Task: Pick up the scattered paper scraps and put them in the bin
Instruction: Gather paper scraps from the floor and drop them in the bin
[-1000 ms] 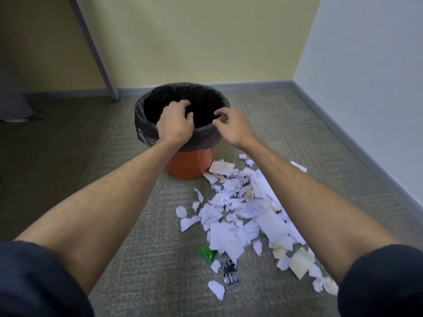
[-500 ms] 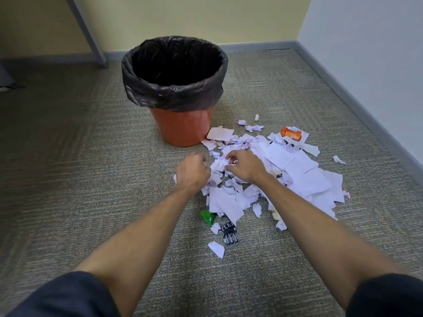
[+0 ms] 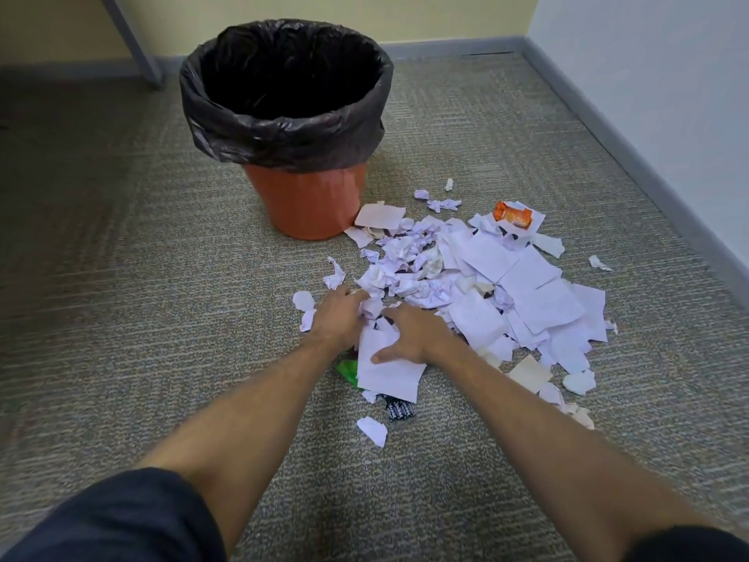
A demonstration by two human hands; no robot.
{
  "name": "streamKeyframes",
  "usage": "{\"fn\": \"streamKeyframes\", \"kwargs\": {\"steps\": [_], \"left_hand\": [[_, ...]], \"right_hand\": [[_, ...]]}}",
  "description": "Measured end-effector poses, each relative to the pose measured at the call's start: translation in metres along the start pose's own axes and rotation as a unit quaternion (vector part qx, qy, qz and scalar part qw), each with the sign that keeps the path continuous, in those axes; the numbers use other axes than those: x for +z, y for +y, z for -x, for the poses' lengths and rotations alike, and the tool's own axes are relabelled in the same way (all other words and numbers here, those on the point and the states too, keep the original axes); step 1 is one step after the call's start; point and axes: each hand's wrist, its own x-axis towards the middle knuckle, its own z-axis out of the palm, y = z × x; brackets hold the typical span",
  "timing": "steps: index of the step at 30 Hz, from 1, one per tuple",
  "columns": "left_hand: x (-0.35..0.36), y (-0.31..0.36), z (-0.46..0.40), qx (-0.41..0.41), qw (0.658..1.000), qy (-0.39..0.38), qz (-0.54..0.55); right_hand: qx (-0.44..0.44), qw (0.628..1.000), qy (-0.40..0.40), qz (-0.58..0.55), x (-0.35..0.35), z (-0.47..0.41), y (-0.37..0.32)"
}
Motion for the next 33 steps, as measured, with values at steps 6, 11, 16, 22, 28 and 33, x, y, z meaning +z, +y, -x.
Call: {"fn": "streamKeyframes", "kwargs": {"steps": [6, 11, 16, 22, 28, 33], "left_hand": [[-0.009, 0.003, -0.003, -0.006, 0.999, 0.033, 0.015], [-0.033, 0.013, -0.009, -0.034, 0.996, 0.056, 0.063], [-0.066, 0.027, -0.014, -0.047, 0.989, 0.087, 0.113], [-0.137, 0.049, -0.010, 0.009, 0.980, 0.154, 0.121], [-0.217, 0.059, 0.000, 0.049, 0.966, 0.207, 0.145], [-0.266, 0.064, 0.007, 0.060, 0.952, 0.257, 0.154]], "right_hand": [[0.010, 0.999, 0.016, -0.048, 0.017, -0.006, -0.005], [0.014, 0.985, 0.021, -0.173, -0.004, -0.011, -0.002], [-0.017, 0.971, 0.051, -0.232, -0.062, -0.002, -0.009], [-0.038, 0.964, 0.125, -0.230, -0.140, 0.023, -0.026], [-0.051, 0.955, 0.193, -0.219, -0.211, 0.043, -0.057], [-0.054, 0.939, 0.271, -0.203, -0.258, 0.045, -0.082]]}}
